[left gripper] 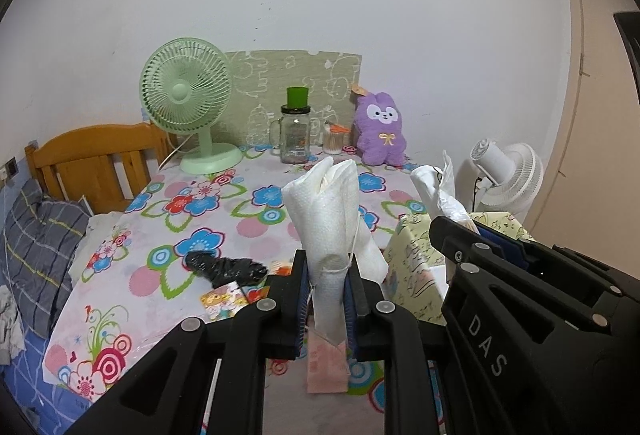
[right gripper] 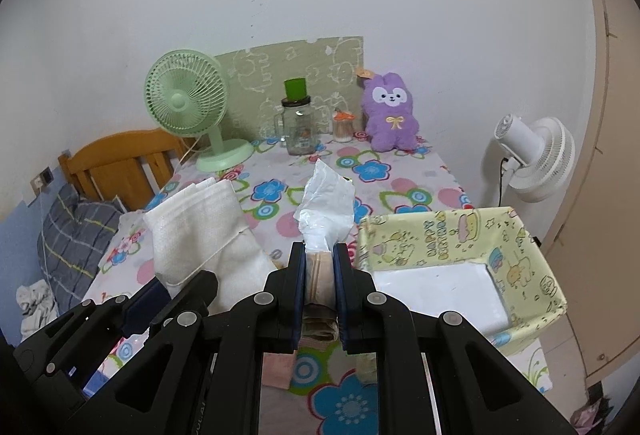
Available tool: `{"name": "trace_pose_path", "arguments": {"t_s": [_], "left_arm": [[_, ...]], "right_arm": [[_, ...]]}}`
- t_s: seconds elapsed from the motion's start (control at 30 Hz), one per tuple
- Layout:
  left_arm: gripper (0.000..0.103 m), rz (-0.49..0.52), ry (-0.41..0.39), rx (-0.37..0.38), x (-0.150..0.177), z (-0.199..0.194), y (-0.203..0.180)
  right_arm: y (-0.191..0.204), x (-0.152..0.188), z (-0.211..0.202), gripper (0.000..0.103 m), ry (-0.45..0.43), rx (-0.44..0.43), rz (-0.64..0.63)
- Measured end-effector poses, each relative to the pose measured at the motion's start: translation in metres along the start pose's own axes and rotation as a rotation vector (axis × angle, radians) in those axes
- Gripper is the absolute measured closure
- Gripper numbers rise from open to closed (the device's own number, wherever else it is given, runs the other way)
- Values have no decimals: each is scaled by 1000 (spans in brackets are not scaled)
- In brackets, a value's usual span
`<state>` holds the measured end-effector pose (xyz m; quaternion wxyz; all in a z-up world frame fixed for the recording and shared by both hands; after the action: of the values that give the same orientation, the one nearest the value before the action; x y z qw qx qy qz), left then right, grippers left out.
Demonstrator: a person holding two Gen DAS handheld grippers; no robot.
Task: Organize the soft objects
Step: 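Carry the white tissue pack with the right gripper over the gift box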
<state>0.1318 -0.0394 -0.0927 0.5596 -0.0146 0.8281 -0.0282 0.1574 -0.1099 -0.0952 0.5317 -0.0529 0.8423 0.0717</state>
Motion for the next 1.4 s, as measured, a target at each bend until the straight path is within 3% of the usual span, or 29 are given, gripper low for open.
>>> {"name": "trace_pose_path", "arguments": {"t_s": [0.97,1.4], "left_arm": [[89,82,-11,118,-11,44,-97],[88,122,50,181,8,75,-133]], "right_arm": [[-107,-15,14,87,-18,119,56],[-148,3,36,87,39,159,95]]}}
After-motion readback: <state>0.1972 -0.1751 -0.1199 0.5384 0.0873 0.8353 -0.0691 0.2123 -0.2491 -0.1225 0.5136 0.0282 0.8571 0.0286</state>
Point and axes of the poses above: each gripper's, at about its wrist camera, not at the fingertips, and z roughly the way its jaws point, y to its left, x to its underside, the point moved 9 cm from there along z, roughly the way its jaws point, and after that the axes turned 10 degrees about -y, right-handed, at the moved point
